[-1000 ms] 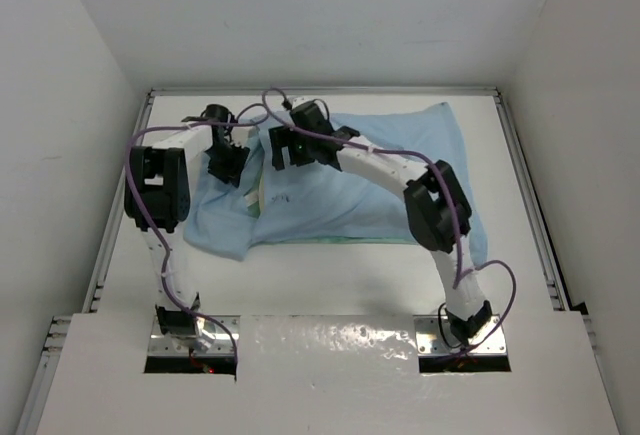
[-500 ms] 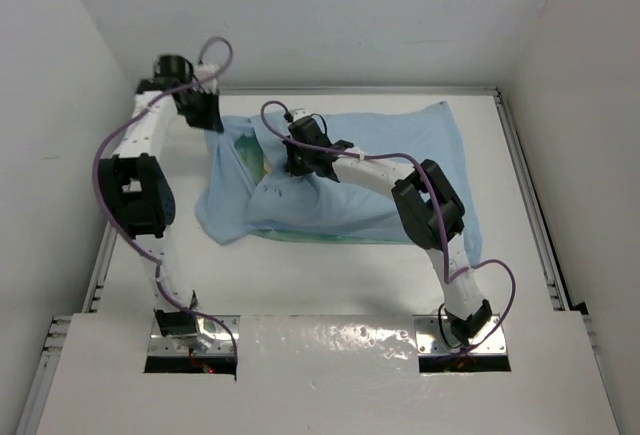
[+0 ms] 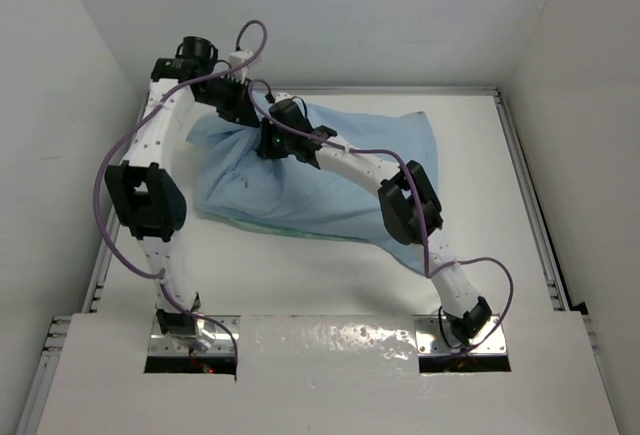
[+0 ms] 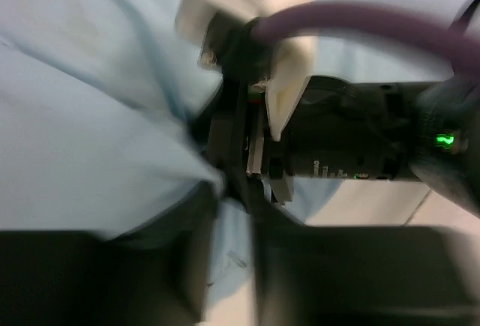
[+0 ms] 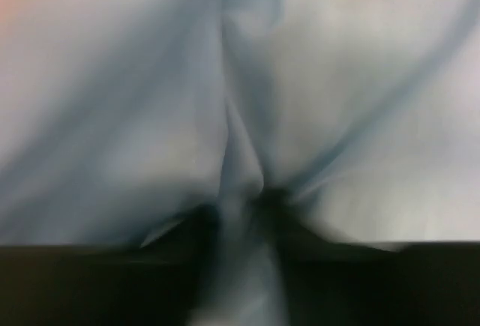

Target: Put the pillow into the pillowcase

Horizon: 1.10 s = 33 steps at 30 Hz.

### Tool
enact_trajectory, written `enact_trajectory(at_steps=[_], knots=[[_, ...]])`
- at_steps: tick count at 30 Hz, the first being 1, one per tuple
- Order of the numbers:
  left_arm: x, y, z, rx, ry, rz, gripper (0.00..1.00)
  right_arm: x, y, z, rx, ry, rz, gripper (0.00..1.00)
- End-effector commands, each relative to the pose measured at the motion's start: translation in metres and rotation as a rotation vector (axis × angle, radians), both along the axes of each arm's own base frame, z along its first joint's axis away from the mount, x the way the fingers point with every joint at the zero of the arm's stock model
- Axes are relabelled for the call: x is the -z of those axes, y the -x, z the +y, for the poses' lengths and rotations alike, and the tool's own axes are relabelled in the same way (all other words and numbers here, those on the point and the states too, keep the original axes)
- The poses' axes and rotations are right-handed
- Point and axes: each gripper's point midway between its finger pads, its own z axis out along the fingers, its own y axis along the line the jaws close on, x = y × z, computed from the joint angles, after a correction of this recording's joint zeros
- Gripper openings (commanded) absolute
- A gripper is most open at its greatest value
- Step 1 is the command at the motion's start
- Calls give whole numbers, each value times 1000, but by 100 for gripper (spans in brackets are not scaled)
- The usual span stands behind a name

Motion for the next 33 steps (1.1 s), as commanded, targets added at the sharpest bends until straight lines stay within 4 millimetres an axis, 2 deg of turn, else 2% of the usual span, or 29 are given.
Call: enact_trajectory(at_steps=[1, 2, 3, 4, 5, 6, 7, 8, 9, 10, 11, 12, 13, 14, 15, 16, 17, 18, 19, 20, 21, 22, 23, 24, 25, 26, 29, 31, 33], knots=[[-7, -14, 38, -58, -59, -36, 27, -47, -51, 1, 81, -100, -93, 67], [-7, -22, 59, -117, -73, -38, 44, -55, -58, -9, 85, -80, -94, 84], [-10, -30, 82, -181, -78, -42, 56, -67, -58, -25, 85, -39, -68, 98], [-29, -36, 101, -237, -55, -80, 75, -70, -66, -54, 86, 23, -78, 99], [-37, -37, 147, -335, -48, -92, 84, -118, -59, -80, 93, 39, -131, 99], [-48, -32, 168, -382, -48, -109, 88, -86, -39, -111, 91, 146, -54, 99], [-51, -28, 189, -425, -86, -125, 99, -91, -33, -144, 88, 206, -71, 99], [-63, -17, 215, -482, -141, -166, 100, -106, -1, -176, 88, 230, -72, 99], [-60, -11, 225, -503, -201, -171, 100, -115, 10, -201, 103, 241, -76, 99], [-23, 5, 240, -515, -314, -86, 100, -118, 24, -218, 94, 262, -81, 99], [-29, 15, 244, -532, -371, -129, 99, -122, 56, -244, 101, 288, -64, 94], [-10, 26, 249, -508, -429, -102, 74, -121, 66, -266, 133, 312, -49, 64], [9, 41, 259, -520, -502, -53, 49, -115, 78, -283, 170, 336, -24, 24], [49, 68, 261, -493, -567, 49, 0, -100, 101, -317, 259, 404, 19, 0], [86, 95, 258, -463, -578, 157, 0, -90, 115, -330, 293, 417, 53, 0], [99, 106, 256, -439, -591, 187, 0, -78, 128, -339, 307, 433, 86, 2], [104, 115, 253, -419, -601, 191, 0, -68, 142, -346, 325, 436, 117, 17], [113, 121, 245, -380, -574, 201, 23, -48, 166, -357, 335, 452, 170, 67], [129, 134, 234, -346, -541, 243, 37, -37, 179, -357, 351, 431, 208, 84], [137, 137, 228, -326, -518, 255, 50, -12, 199, -364, 366, 444, 266, 92], [143, 140, 224, -318, -503, 265, 53, -4, 207, -367, 389, 434, 285, 99], [156, 147, 218, -311, -490, 294, 56, 0, 215, -369, 424, 407, 289, 99], [161, 139, 222, -335, -501, 267, 60, 20, 230, -376, 443, 424, 329, 99], [171, 142, 219, -350, -494, 285, 67, 27, 235, -378, 480, 409, 345, 99], [176, 133, 221, -365, -496, 257, 68, 43, 247, -384, 499, 414, 367, 99], [181, 131, 218, -378, -489, 259, 76, 53, 253, -385, 516, 406, 381, 99], [198, 118, 199, -347, -427, 237, 77, 79, 265, -388, 562, 376, 399, 99], [211, 110, 193, -347, -383, 263, 77, 92, 264, -388, 566, 363, 381, 99], [223, 106, 189, -350, -378, 286, 72, 101, 263, -386, 554, 357, 376, 99]])
